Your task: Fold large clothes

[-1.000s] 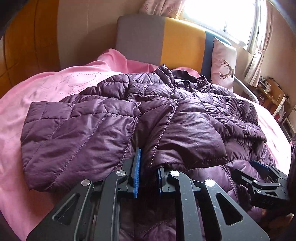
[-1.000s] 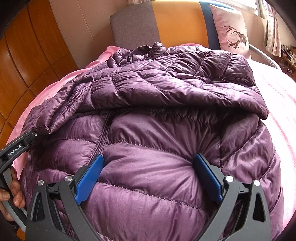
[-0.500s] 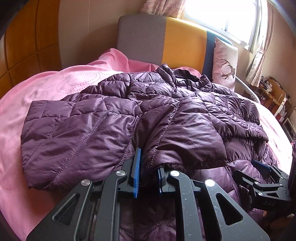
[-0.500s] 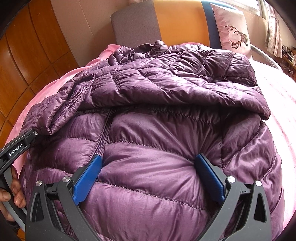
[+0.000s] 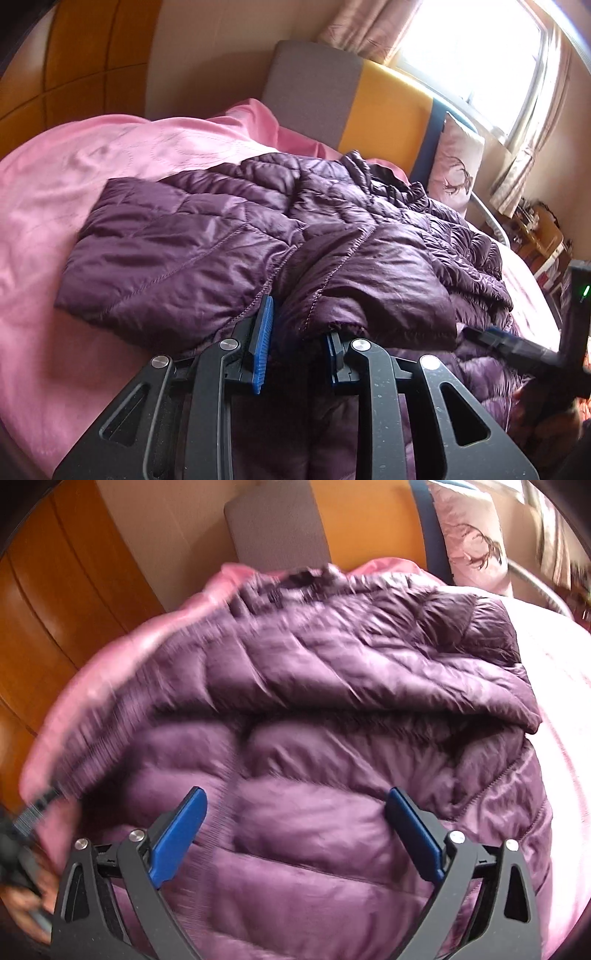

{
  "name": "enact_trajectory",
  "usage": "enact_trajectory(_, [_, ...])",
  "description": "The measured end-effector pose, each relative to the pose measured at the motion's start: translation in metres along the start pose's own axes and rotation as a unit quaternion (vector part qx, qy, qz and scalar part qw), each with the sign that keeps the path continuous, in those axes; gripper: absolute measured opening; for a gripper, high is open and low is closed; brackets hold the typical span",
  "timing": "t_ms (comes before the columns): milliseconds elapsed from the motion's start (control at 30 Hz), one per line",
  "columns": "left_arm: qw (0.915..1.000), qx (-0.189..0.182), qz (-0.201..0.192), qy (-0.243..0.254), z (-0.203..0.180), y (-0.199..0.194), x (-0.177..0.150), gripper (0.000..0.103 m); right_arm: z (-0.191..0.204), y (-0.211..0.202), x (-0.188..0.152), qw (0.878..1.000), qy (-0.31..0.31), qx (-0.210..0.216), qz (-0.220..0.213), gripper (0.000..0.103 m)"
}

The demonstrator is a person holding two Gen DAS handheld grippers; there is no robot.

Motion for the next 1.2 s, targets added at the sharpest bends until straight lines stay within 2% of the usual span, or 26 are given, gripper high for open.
enact_trajectory(33, [1.0, -0.001, 0.002, 0.0, 0.002, -0.001, -0.001, 0.027, 0.009, 0.0, 0.004, 0.999, 0.015, 0.03, 0.001, 0.096])
enact_trajectory(133, [1.0, -0.005, 0.005, 0.007, 0.001, 0.0, -0.005, 0.028, 0.038, 0.009, 0.009, 0.992, 0.049, 0.112, 0.026, 0.095])
enact_trajectory(233, [0.9997, -0.012, 0.012, 0.017, -0.004, 0.003, -0.009, 0.035, 0.063, 0.025, 0.006, 0.981, 0.077, 0.169, 0.061, 0.095])
enact_trajectory(300, [0.9996, -0.012, 0.007, 0.024, -0.006, 0.001, -0.01, 0.04, 0.078, 0.039, 0.005, 0.974, 0.085, 0.195, 0.084, 0.095])
enact_trajectory(433, [0.9993, -0.02, 0.002, 0.03, -0.007, -0.005, -0.011, 0.057, 0.105, 0.058, 0.0, 0.971, 0.074, 0.202, 0.104, 0.094])
enact_trajectory(500, [0.9992, -0.019, -0.001, 0.036, -0.005, -0.009, -0.012, 0.065, 0.117, 0.067, 0.002, 0.973, 0.062, 0.195, 0.108, 0.083])
enact_trajectory(567, [0.9992, -0.019, -0.006, 0.034, -0.003, -0.015, -0.014, 0.066, 0.125, 0.075, 0.003, 0.976, 0.039, 0.18, 0.114, 0.055])
enact_trajectory(600, [0.9993, -0.02, -0.009, 0.031, -0.001, -0.019, -0.014, 0.066, 0.132, 0.079, 0.003, 0.977, 0.022, 0.173, 0.123, 0.047])
enact_trajectory(633, [0.9994, -0.02, -0.012, 0.026, 0.001, -0.023, -0.016, 0.066, 0.136, 0.081, 0.003, 0.979, 0.003, 0.161, 0.127, 0.033])
enact_trajectory(667, [0.9995, -0.022, -0.015, 0.018, 0.003, -0.028, -0.017, 0.066, 0.141, 0.079, 0.007, 0.982, -0.021, 0.147, 0.121, 0.016])
enact_trajectory(733, [0.9993, -0.03, -0.019, 0.004, 0.005, -0.037, -0.023, 0.066, 0.156, 0.063, 0.022, 0.984, -0.061, 0.14, 0.094, 0.012])
enact_trajectory(867, [0.9993, -0.034, -0.014, 0.003, 0.003, -0.041, -0.033, 0.066, 0.183, 0.018, 0.071, 0.984, -0.107, 0.142, 0.015, 0.01])
enact_trajectory(967, [0.9994, -0.033, -0.009, 0.001, 0.001, -0.035, -0.029, 0.066, 0.186, -0.012, 0.11, 0.984, -0.116, 0.13, -0.042, 0.01])
enact_trajectory(1067, [0.9994, -0.025, -0.009, -0.021, 0.008, -0.028, -0.015, 0.066, 0.17, -0.036, 0.14, 0.985, -0.102, 0.111, -0.087, 0.01])
enact_trajectory(1200, [0.9985, 0.018, 0.002, -0.051, 0.028, -0.01, 0.007, 0.066, 0.122, -0.06, 0.168, 0.986, -0.05, 0.102, -0.123, 0.01])
Point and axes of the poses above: each gripper's, at about its wrist camera, not at the fingertips, and y roughly the way its jaws point, z to its left, x to its top, the point moved 10 cm from there along y, roughly the way its jaws point, and after that the axes turned 1 degree about -x, right-handed, at the moved point
